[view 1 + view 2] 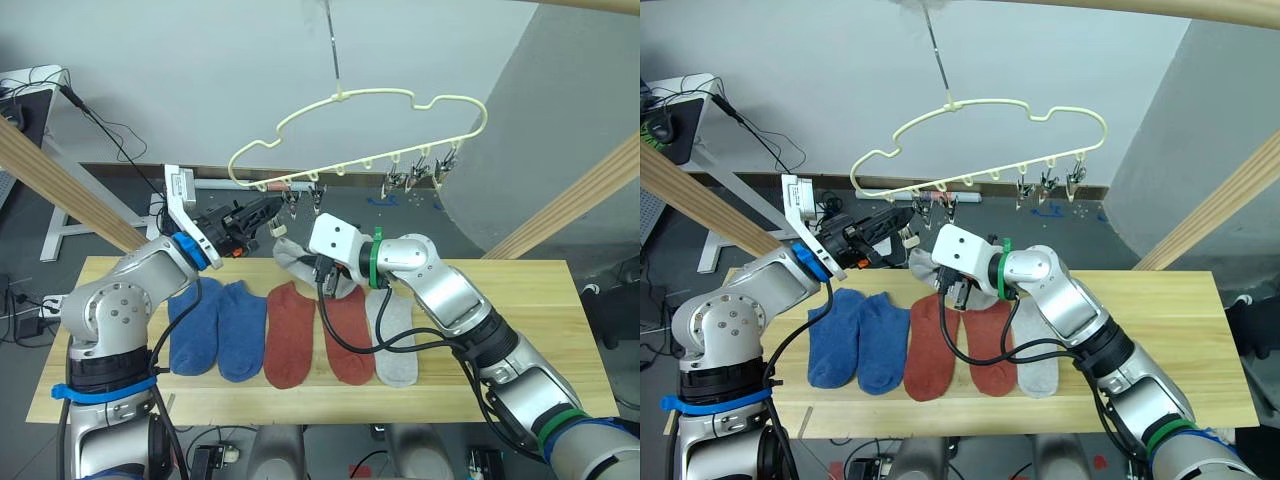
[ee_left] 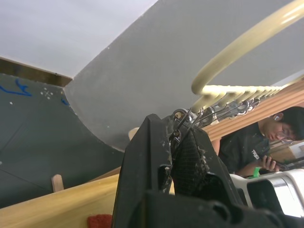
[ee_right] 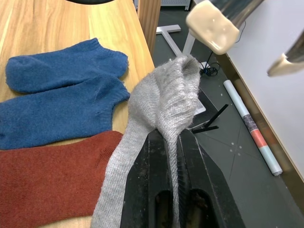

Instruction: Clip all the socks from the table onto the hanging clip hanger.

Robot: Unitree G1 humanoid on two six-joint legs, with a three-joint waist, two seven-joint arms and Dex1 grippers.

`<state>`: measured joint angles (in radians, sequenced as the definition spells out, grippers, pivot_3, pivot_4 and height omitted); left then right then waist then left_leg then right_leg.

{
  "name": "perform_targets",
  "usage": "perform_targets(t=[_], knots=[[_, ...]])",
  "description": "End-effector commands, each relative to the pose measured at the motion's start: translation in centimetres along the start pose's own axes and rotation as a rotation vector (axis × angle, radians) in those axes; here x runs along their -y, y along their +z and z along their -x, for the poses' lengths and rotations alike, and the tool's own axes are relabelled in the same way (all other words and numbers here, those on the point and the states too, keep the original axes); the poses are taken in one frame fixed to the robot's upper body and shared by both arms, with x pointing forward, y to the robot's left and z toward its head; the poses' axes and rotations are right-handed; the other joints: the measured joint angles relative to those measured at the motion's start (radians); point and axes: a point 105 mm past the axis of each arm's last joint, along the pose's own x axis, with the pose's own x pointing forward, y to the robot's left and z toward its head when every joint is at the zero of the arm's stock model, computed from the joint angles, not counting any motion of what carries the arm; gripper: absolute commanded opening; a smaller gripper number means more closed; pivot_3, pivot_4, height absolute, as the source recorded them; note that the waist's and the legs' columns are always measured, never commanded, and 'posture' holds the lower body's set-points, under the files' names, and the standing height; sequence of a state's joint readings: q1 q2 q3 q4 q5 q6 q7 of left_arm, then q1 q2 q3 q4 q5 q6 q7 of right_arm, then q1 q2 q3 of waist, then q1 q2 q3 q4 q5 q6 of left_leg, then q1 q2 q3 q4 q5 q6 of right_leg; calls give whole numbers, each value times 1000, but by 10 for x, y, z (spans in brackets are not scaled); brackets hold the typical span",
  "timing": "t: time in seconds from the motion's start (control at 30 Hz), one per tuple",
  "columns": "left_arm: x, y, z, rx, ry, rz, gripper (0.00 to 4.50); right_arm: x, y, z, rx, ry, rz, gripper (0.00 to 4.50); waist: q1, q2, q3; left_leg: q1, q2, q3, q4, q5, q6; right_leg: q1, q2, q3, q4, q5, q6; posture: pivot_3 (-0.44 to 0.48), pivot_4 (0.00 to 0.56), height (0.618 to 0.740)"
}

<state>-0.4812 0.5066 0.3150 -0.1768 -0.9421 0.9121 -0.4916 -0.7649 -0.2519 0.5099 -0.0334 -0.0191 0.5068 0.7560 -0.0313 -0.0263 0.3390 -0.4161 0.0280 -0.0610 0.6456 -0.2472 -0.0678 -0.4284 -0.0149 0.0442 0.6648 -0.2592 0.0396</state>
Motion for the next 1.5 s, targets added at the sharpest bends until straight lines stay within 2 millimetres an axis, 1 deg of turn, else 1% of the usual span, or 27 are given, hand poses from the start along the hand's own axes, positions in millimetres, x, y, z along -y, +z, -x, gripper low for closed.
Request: perform_targets(t=[0.03, 0.13, 0.57, 0.87, 1.03, 1.17, 1.23, 1.3, 1.33, 1.4, 1.5], knots=[[-3, -4, 3, -12, 15, -2, 205, 3, 26, 3, 76, -11, 60, 0, 0, 0, 0, 0, 0, 0, 0, 0, 0, 0, 0, 0, 0, 0, 0, 38, 329, 740], [-5, -4, 4, -11, 25, -14, 205, 3, 30, 4, 84, -6, 69, 0, 0, 0, 0, 0, 0, 0, 0, 0, 0, 0, 0, 0, 0, 0, 0, 38, 330, 740], [-6, -5, 5, -15, 25, -31, 205, 2, 33, 9, 83, 1, 86, 0, 0, 0, 0, 0, 0, 0, 0, 0, 0, 0, 0, 0, 1, 0, 0, 38, 326, 740], [-4, -7, 6, -25, 14, -34, 205, 11, 33, 6, 82, -48, 53, 0, -1, 0, 0, 0, 0, 0, 0, 0, 0, 0, 0, 0, 1, 0, 0, 40, 326, 740], [-4, -9, 8, -33, 14, -35, 205, 13, 39, 4, 109, -62, 40, 0, -1, 0, 0, 0, 0, 0, 1, 0, 0, 0, 0, 0, 1, 0, 0, 40, 326, 740], [-7, -10, 9, -37, 41, -44, 205, 13, 41, 4, 118, -63, 36, 0, -1, 0, 0, 0, 0, 0, 0, 0, 0, 0, 0, 0, 1, 0, 0, 48, 326, 740], [-7, -10, 10, -35, 40, -36, 938, 13, 41, 4, 118, -64, 36, 0, -1, 0, 0, 0, 0, 0, 0, 0, 0, 0, 0, 0, 1, 0, 0, 48, 326, 740], [-7, -10, 11, -34, 48, -43, 1523, 13, 41, 4, 118, -64, 37, 0, -1, 0, 0, 0, 0, 0, 0, 0, 1, 0, 0, 0, 1, 0, 0, 51, 324, 740], [-5, -11, 13, -42, 35, -55, 1883, 13, 41, 4, 119, -64, 36, 0, -1, 0, 0, 0, 0, 0, 1, 0, 1, 0, 0, -1, 1, 0, 0, 51, 324, 740], [-2, -12, 16, -51, 24, -68, 2435, 13, 41, 4, 120, -64, 36, 0, 0, 0, 0, 0, 0, -1, 0, 0, 1, 0, 0, -1, 1, 0, 0, 55, 323, 740], [-2, -13, 19, -50, 30, -71, 2435, 12, 40, 4, 118, -60, 36, 0, 2, 0, 0, -1, 0, -1, 0, 0, 1, 0, -1, -1, 1, 0, 0, 58, 321, 740]])
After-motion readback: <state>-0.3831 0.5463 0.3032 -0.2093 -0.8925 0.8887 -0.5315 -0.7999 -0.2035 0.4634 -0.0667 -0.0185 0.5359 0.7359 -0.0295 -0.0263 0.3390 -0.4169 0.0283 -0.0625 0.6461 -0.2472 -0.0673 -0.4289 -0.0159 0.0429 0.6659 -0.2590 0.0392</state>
